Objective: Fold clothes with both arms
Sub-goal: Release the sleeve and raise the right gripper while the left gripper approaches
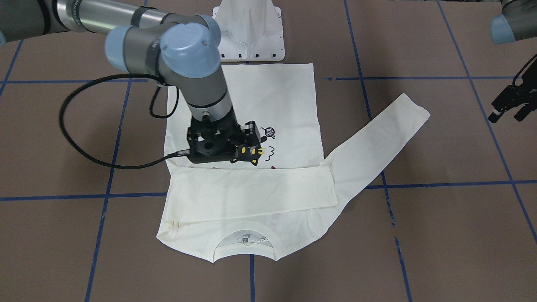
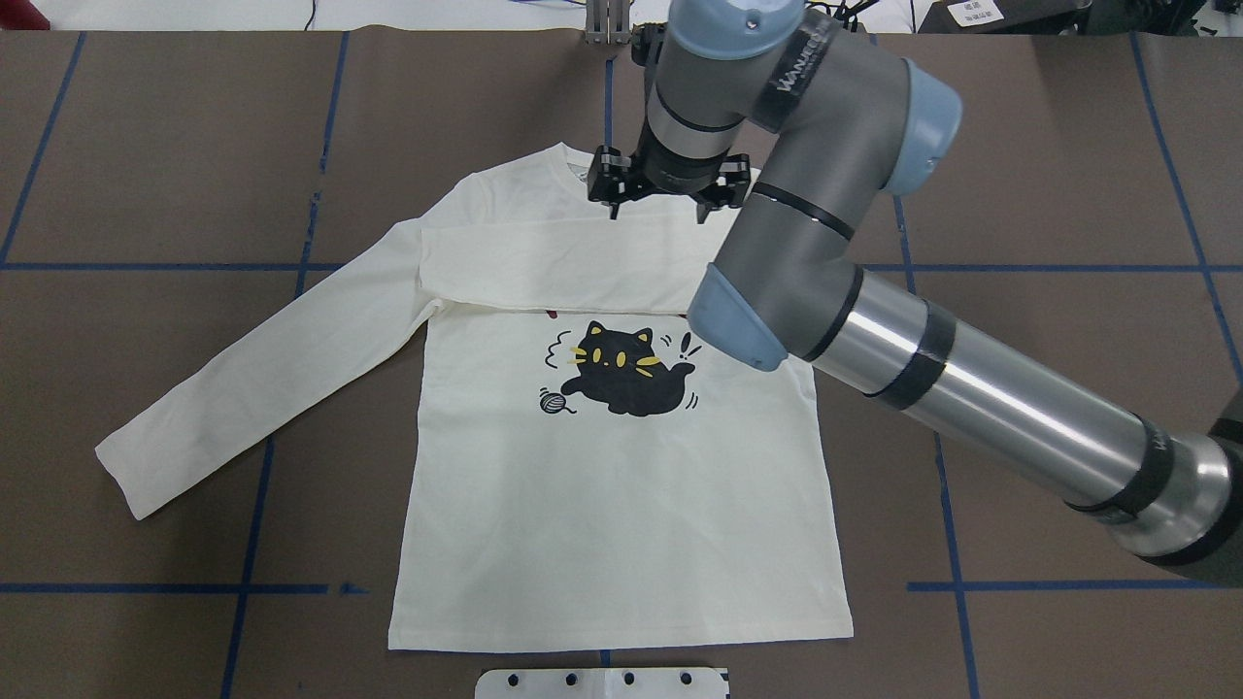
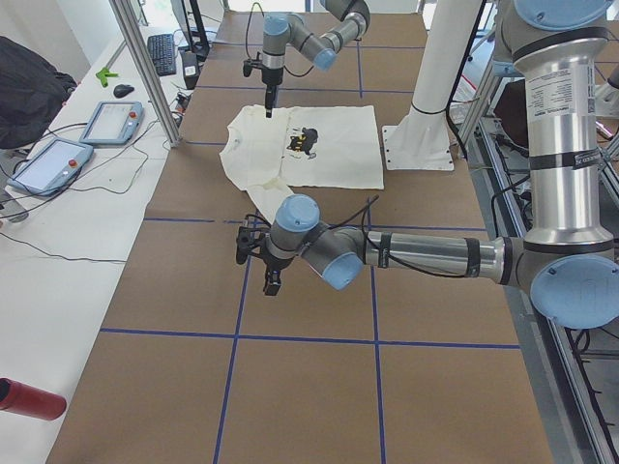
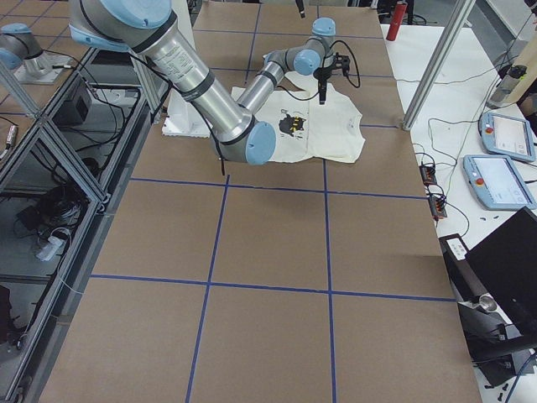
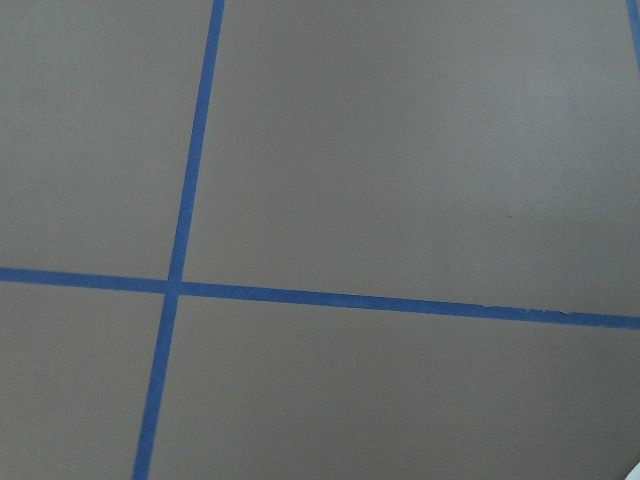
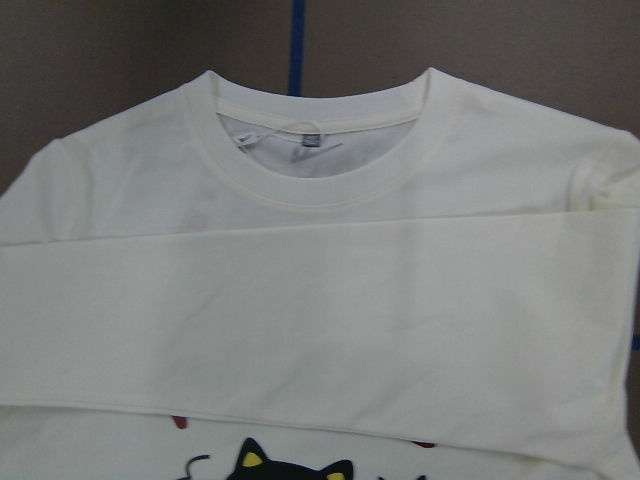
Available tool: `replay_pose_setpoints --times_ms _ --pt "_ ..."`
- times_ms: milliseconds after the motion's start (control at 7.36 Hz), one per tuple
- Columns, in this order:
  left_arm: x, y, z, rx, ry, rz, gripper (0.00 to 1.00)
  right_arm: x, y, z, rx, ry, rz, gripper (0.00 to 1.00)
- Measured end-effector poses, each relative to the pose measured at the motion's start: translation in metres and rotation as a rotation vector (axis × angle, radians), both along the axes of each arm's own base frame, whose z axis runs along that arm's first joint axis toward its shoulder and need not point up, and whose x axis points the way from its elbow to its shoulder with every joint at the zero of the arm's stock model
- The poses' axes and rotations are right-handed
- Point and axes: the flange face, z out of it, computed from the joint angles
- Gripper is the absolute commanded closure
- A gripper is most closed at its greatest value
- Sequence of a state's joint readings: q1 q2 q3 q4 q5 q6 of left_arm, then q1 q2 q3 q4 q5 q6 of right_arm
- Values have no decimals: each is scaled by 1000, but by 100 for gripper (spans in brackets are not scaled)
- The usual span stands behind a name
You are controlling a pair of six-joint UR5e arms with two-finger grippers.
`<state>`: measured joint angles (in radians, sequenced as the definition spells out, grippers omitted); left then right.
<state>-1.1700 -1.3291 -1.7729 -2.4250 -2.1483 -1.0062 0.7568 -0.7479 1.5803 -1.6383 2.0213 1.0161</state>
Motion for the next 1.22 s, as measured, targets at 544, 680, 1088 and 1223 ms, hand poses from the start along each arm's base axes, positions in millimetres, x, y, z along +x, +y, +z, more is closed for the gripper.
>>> replay_pose_setpoints --times_ms 544,680,1088,1223 --pt "124 79 -13 -176 14 -73 0 124 2 105 49 127 -129 0" --pt "142 92 -8 -189 -16 -74 0 136 4 123 54 136 -153 0" --pt "170 111 4 -205 -94 -68 2 148 16 141 41 115 -189 0" --pt "179 117 5 -209 -106 -66 3 148 17 142 39 113 -191 0"
